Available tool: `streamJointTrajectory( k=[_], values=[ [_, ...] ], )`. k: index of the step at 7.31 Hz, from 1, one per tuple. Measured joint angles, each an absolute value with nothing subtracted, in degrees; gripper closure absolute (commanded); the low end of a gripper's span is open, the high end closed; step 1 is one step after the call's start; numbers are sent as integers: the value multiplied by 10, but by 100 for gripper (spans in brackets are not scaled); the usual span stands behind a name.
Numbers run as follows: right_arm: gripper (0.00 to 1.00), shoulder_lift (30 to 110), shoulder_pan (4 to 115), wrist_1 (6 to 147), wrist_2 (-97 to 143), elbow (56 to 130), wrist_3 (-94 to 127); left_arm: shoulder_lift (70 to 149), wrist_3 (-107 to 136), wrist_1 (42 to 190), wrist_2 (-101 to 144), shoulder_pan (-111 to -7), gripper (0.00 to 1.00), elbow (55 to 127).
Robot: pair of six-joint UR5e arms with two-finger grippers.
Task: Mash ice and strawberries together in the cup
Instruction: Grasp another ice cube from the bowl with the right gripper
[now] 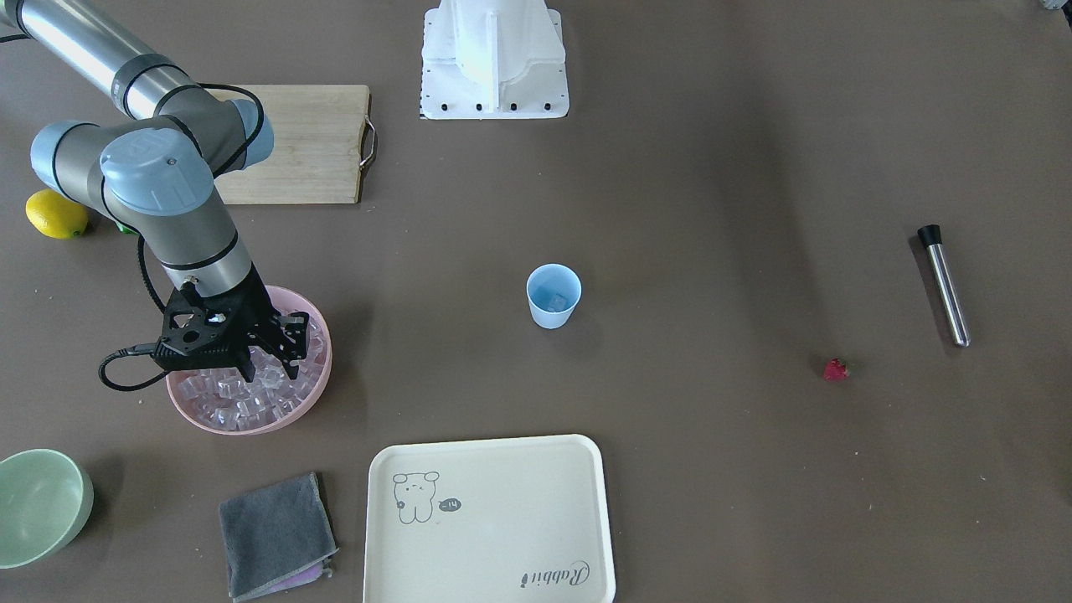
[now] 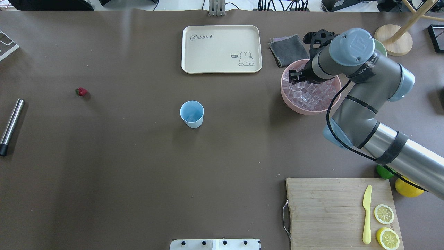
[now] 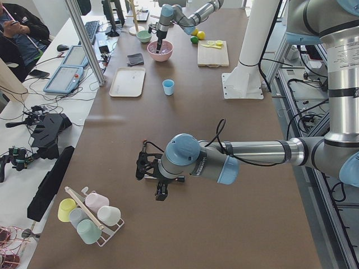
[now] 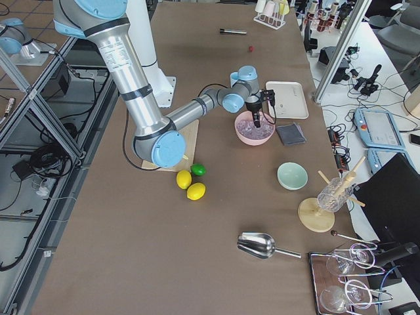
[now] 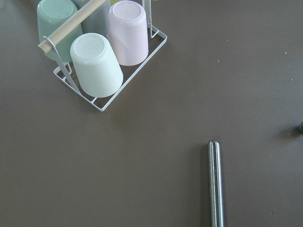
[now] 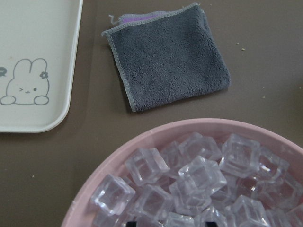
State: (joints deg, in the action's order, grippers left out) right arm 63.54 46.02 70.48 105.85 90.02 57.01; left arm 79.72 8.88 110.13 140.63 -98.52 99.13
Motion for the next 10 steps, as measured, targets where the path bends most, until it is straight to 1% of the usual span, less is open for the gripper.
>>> streamJointTrajectory(
  k=[3, 6, 7, 9, 10],
  values=[
    [50, 638, 460, 704, 1059, 899, 570, 798, 90, 1101, 1424, -985, 1, 990],
    [52, 637, 455, 704, 1058, 897, 570, 800, 90, 1101, 1432, -986, 1, 988],
    [55, 636, 454, 705, 1058, 897, 570, 800, 91, 1101, 1433, -986, 1, 988],
    [81, 636, 454, 706, 1058, 897, 567, 798, 91, 1101, 1436, -986, 1, 989],
    [95, 636, 454, 707, 1058, 896, 566, 798, 91, 1101, 1437, -986, 1, 989]
  ],
)
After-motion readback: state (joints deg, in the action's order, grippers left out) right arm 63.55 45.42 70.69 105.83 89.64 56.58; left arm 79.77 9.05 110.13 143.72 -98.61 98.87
